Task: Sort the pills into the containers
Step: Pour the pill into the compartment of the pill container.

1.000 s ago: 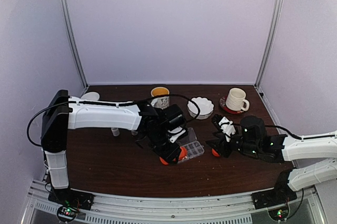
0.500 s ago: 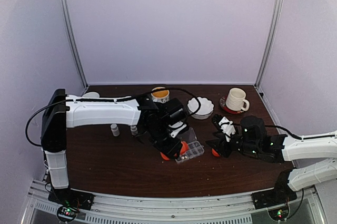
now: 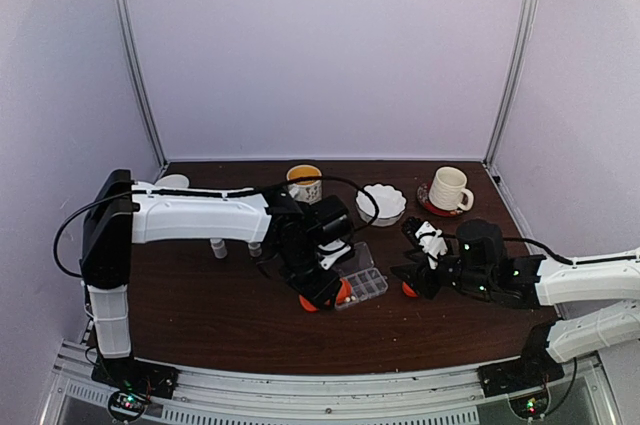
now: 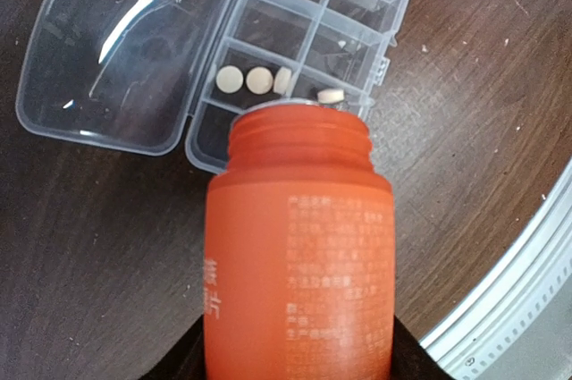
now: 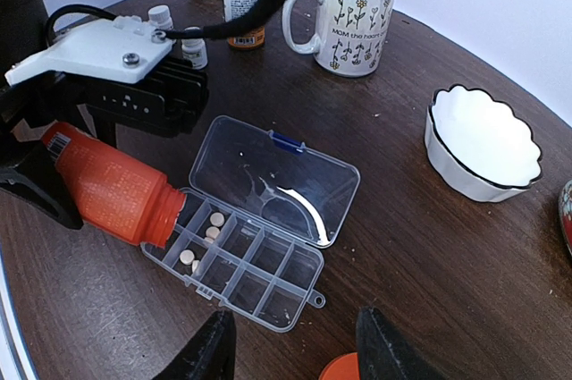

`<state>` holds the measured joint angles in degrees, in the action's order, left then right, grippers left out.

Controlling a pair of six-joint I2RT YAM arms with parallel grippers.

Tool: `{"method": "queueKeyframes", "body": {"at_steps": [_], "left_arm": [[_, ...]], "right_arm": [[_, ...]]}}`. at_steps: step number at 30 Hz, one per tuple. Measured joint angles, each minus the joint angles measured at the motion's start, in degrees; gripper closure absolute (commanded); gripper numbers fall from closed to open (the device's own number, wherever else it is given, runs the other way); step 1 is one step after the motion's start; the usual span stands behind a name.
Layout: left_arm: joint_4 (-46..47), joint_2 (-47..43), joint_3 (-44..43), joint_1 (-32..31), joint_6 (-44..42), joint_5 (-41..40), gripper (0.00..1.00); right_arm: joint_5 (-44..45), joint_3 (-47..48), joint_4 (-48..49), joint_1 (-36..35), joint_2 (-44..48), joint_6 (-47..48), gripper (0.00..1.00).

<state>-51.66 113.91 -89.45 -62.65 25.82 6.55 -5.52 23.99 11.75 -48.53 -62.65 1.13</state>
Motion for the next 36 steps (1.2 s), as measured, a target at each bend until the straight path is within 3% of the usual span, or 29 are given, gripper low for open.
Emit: {"method": "queueKeyframes", "body": {"at_steps": [6, 14, 36], "left_arm": [[-1.1, -0.1, -3.1, 0.0, -0.5, -1.0, 1.0], [0.0, 0.3, 0.3, 0.0, -0.5, -1.1, 1.0], [-1.4, 1.0, -1.4, 0.6, -1.3, -1.7, 1.0]], "right_arm": [[0.0, 0.0, 0.0, 0.0, 0.0, 0.0, 0.5], [0.0, 0.0, 0.0, 0.0, 0.0, 0.0, 0.5], [0.0, 0.0, -0.1, 0.0, 0.0, 0.0, 0.5]]}}
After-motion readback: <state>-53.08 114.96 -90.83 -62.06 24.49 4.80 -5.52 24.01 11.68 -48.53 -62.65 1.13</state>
